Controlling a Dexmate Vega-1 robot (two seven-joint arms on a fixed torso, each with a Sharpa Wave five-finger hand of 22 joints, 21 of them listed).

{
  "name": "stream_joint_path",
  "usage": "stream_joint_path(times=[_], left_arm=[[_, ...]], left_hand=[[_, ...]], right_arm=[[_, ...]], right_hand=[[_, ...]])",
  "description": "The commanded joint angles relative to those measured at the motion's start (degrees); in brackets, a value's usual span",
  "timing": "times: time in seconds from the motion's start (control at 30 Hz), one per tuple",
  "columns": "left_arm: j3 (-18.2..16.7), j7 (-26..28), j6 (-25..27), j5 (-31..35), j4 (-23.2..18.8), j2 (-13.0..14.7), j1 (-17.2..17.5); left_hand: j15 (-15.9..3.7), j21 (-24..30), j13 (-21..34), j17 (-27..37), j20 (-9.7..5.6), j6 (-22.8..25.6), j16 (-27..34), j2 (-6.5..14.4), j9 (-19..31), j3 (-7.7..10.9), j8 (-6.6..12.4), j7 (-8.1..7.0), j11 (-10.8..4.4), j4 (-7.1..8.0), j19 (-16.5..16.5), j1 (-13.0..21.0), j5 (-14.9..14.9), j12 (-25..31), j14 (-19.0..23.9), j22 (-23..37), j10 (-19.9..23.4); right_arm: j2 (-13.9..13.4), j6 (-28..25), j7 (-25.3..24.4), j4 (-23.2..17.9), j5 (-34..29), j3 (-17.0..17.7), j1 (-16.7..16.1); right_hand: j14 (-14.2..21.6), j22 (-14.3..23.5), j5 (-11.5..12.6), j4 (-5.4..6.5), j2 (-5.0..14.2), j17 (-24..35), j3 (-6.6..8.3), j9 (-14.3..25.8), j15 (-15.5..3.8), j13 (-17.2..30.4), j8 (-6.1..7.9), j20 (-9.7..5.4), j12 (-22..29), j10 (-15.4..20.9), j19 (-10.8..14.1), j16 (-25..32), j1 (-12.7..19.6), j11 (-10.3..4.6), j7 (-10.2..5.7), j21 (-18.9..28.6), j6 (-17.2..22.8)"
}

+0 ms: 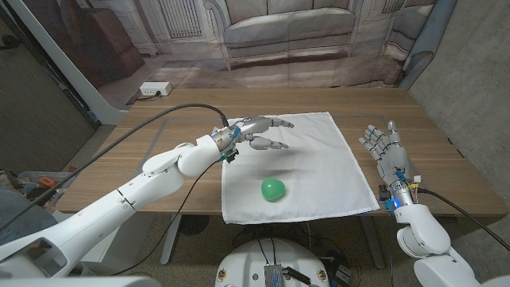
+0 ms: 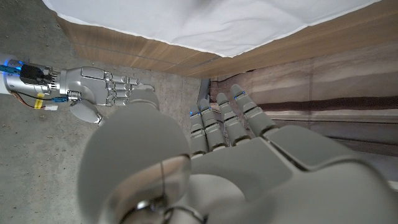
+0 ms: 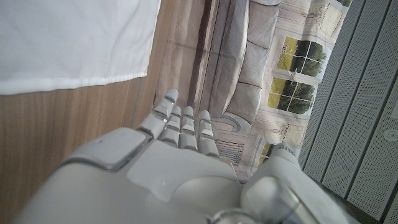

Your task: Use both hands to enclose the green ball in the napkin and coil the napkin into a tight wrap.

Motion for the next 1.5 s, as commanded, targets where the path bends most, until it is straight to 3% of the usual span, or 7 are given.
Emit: stream_joint_path(times=[0.03,0.17,0.3,0.8,0.93,1.2,1.5], left_arm=[[-2.06,1.28,3.67,-3.21,-1.81,0.12,2.01],[-4.13,0.95,5.90,-8.04,-2.76,0.32,3.43],[-6.80,1.93,7.75,-13.33,-3.64,0.52,5.48],[-12.61,8.10,10.48,-20.05,-6.53,1.61,8.78],[-13.67,8.83,10.08,-22.59,-6.38,1.19,8.81],[-16.63,10.34,10.30,-27.66,-7.62,0.55,9.41],[-15.97,9.59,10.26,-29.99,-6.97,0.77,8.30]], left_hand=[[-0.74,0.42,0.20,0.17,0.32,0.16,0.41,0.67,0.07,-0.03,0.30,0.23,0.50,0.36,0.40,-0.76,-0.16,-0.02,0.52,0.14,0.30],[-0.43,0.38,0.20,0.22,0.44,-0.17,0.26,0.83,0.07,-0.15,0.10,0.47,0.83,0.68,0.28,-1.27,-0.23,-0.24,0.24,0.17,-0.04],[-0.03,0.32,0.21,0.27,0.65,-0.63,0.11,0.89,0.08,-0.36,-0.16,1.00,1.20,1.04,0.11,-1.91,-0.33,-0.39,-0.04,0.19,-0.25],[1.02,-0.22,0.25,0.38,1.49,-2.28,-0.45,0.45,0.08,-1.46,-0.99,2.20,2.44,2.24,-1.39,-4.37,-0.80,-1.17,-1.68,0.26,-2.01],[1.18,-0.29,0.26,0.38,1.57,-2.40,-0.49,0.41,0.08,-1.58,-1.04,2.44,2.64,2.36,-1.62,-4.61,-0.84,-1.20,-1.87,0.26,-2.14],[1.27,-0.33,0.26,0.39,1.79,-2.26,-0.40,0.35,0.08,-1.76,-0.98,2.56,2.71,2.56,-1.78,-5.02,-0.91,-1.09,-1.80,0.27,-1.93],[1.35,-0.30,0.27,0.39,1.74,-1.88,-0.24,0.30,0.08,-1.96,-0.83,2.69,2.76,2.76,-1.80,-5.47,-0.98,-0.93,-1.56,0.28,-1.58]], right_arm=[[1.32,2.28,-0.87,-0.24,-4.07,-0.27,-2.28],[3.22,4.51,-4.02,-0.04,-11.49,-0.51,-3.66],[6.91,4.87,-11.84,-0.62,-27.01,0.55,-5.88],[13.45,5.72,-28.34,0.55,-57.09,2.81,-10.86],[13.12,4.02,-33.62,1.82,-63.81,2.32,-11.21],[9.45,-1.20,-41.14,1.20,-71.45,0.89,-13.90],[4.60,-5.87,-40.42,-0.38,-68.67,-1.13,-17.87]], right_hand=[[0.73,0.15,-0.23,-0.43,-0.05,0.25,0.01,0.19,-0.11,0.23,0.16,-0.18,0.10,0.28,0.87,0.37,0.57,0.03,0.07,-0.22,0.46],[1.66,0.15,-0.19,-0.56,0.11,0.23,0.15,0.20,-0.19,0.23,0.22,-0.54,0.23,0.72,1.78,0.63,0.83,-0.47,-0.17,0.02,0.65],[4.08,0.13,-0.08,-1.23,0.63,0.13,0.79,0.21,-1.06,0.22,0.34,-0.36,0.37,1.51,3.98,1.09,2.14,-1.84,-1.17,0.56,1.12],[4.87,0.05,0.40,-2.60,0.99,0.03,1.83,0.24,-2.81,0.21,0.60,-1.55,0.47,2.33,5.03,0.69,4.73,-2.91,-2.84,0.47,1.87],[5.42,0.01,0.69,-3.23,0.99,0.01,2.29,0.24,-3.51,0.21,0.91,-2.13,0.74,3.29,5.61,0.68,6.00,-3.36,-3.52,0.47,2.82],[6.74,-0.03,1.18,-4.03,0.84,-0.02,3.02,0.25,-4.50,0.22,1.21,-3.10,1.28,5.30,7.22,0.74,8.17,-4.11,-4.28,0.68,4.19],[7.19,-0.10,1.91,-4.72,2.08,-0.02,4.82,0.28,-5.12,0.24,0.96,-3.65,0.98,5.35,8.09,0.45,11.82,-5.09,-5.30,0.55,4.01]])
